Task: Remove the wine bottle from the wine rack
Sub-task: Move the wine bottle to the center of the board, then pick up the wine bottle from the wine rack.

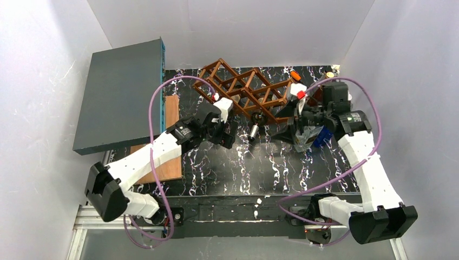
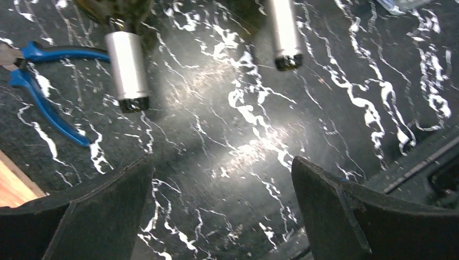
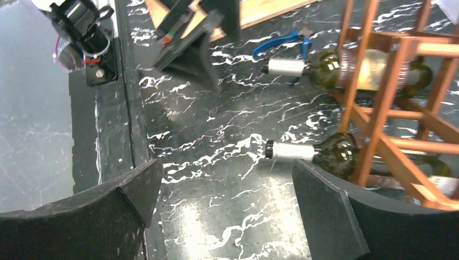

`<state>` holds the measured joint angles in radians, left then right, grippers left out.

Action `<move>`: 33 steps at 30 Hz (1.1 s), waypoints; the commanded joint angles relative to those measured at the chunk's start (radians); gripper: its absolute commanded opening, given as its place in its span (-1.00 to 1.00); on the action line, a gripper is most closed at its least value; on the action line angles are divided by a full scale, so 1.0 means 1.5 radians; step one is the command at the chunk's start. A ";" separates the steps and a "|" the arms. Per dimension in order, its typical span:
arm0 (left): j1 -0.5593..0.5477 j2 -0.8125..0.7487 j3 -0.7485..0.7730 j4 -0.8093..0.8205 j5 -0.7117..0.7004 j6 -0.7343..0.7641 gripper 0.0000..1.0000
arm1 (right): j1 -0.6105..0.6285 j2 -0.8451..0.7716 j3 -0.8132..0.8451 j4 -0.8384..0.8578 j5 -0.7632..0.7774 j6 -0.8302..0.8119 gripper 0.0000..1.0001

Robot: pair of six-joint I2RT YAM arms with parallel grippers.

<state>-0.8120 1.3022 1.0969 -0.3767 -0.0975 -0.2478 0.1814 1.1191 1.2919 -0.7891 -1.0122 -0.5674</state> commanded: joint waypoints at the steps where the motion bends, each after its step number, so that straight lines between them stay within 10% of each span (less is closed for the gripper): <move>1: 0.066 0.058 0.045 0.044 -0.027 0.049 0.97 | 0.052 -0.005 -0.078 0.027 0.024 -0.031 0.97; 14: 0.195 0.226 0.028 0.284 0.114 0.130 0.72 | 0.101 -0.006 -0.245 0.065 -0.038 -0.187 0.97; 33: 0.200 0.305 0.027 0.341 0.141 0.106 0.36 | 0.104 -0.009 -0.270 0.054 -0.040 -0.211 0.97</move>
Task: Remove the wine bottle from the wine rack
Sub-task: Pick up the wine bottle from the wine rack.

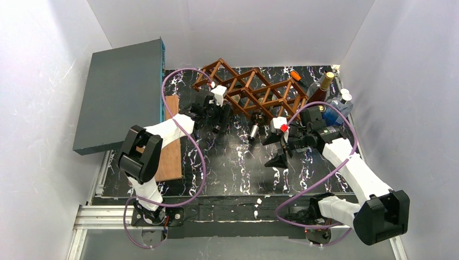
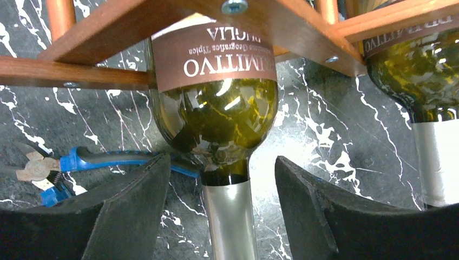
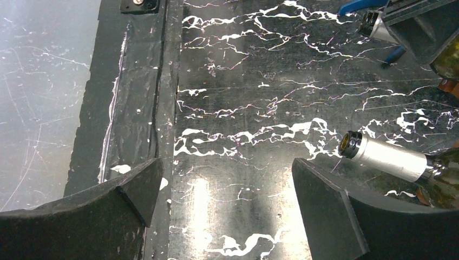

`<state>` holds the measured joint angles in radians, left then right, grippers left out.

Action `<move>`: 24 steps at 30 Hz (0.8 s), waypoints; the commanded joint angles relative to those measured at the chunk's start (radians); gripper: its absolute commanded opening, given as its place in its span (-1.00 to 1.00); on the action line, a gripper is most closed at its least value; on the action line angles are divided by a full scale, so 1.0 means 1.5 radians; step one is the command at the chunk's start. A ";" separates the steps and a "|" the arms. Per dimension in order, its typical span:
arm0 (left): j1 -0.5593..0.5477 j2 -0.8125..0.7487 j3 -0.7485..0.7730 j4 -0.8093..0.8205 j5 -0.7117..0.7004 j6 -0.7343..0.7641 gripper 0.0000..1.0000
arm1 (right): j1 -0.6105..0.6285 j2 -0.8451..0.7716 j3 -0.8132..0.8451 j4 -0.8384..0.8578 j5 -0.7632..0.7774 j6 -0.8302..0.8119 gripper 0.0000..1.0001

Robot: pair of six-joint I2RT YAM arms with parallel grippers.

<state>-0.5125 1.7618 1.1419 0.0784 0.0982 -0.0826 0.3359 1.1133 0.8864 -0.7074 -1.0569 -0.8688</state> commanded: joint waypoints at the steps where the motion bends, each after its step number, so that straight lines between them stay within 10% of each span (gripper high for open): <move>1: 0.000 0.002 -0.003 0.040 0.013 -0.004 0.33 | 0.001 -0.005 0.000 -0.001 -0.009 -0.009 0.97; 24: 0.000 0.050 -0.023 0.095 0.010 -0.016 0.17 | 0.001 -0.004 -0.004 0.002 0.005 -0.010 1.00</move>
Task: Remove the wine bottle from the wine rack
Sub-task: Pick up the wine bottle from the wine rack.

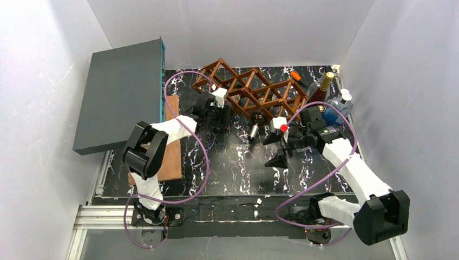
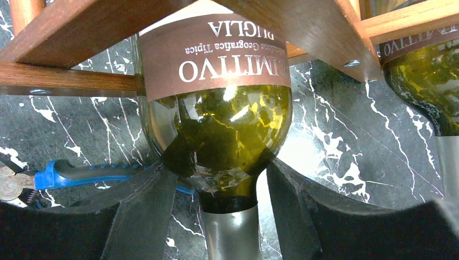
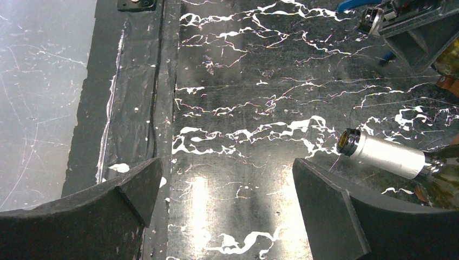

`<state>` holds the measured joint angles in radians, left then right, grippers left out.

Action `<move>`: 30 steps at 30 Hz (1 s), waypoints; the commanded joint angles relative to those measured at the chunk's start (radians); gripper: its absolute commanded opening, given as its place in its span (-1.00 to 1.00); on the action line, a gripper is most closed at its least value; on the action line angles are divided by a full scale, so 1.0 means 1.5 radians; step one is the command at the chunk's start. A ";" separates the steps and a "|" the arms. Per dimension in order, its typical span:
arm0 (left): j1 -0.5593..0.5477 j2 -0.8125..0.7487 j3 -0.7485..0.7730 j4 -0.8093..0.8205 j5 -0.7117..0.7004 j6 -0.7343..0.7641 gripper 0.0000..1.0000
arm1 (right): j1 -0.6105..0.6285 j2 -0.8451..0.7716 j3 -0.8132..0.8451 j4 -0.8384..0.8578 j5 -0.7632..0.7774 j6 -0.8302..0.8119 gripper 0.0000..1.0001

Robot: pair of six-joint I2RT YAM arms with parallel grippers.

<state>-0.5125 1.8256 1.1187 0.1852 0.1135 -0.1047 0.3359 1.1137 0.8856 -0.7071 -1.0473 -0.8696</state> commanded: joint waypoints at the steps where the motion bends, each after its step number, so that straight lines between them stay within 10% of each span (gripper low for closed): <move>1: 0.000 0.008 -0.008 0.025 0.001 -0.001 0.14 | 0.001 -0.005 -0.004 0.002 -0.001 -0.009 1.00; 19: 0.000 0.019 -0.018 0.042 0.004 -0.001 0.05 | 0.001 -0.007 -0.004 0.001 0.001 -0.012 1.00; 30: 0.000 -0.006 -0.028 0.043 0.011 0.007 -0.74 | 0.001 -0.006 -0.005 -0.001 0.002 -0.015 1.00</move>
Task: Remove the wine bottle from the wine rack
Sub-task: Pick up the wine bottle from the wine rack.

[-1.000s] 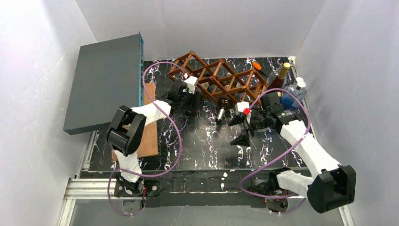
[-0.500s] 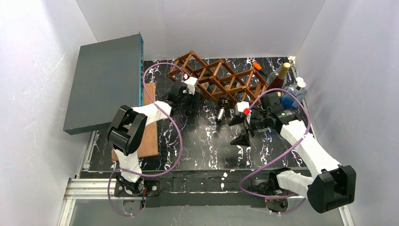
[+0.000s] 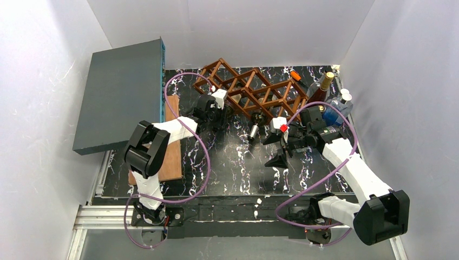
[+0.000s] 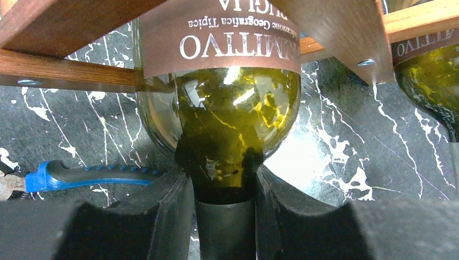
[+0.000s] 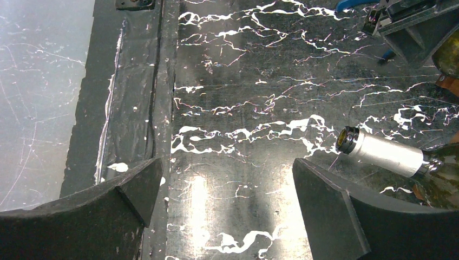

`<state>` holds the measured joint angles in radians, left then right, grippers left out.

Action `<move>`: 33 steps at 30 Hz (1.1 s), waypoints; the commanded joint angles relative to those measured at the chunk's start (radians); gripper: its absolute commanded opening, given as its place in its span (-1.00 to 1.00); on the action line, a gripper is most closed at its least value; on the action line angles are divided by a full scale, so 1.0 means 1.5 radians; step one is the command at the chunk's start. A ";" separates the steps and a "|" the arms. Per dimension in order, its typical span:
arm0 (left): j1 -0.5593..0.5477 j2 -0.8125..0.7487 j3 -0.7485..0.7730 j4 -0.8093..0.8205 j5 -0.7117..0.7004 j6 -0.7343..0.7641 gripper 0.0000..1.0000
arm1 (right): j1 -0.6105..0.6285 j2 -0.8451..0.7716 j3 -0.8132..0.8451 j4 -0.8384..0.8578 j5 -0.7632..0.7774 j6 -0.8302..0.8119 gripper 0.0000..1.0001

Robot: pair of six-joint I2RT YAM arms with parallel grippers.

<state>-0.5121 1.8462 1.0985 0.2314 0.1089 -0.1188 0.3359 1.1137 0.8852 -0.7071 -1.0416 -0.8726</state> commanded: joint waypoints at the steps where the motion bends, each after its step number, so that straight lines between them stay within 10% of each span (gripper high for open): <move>1: 0.000 -0.027 -0.017 0.013 0.015 0.018 -0.82 | 0.001 -0.006 -0.005 -0.001 -0.002 -0.013 1.00; 33: -0.011 -0.292 -0.191 -0.006 -0.016 -0.029 -1.00 | 0.000 -0.012 -0.011 -0.009 0.003 -0.040 1.00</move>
<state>-0.5430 1.5394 0.8230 0.1516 0.0696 -0.1574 0.3359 1.1133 0.8711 -0.7078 -1.0229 -0.9127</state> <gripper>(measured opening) 0.345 0.997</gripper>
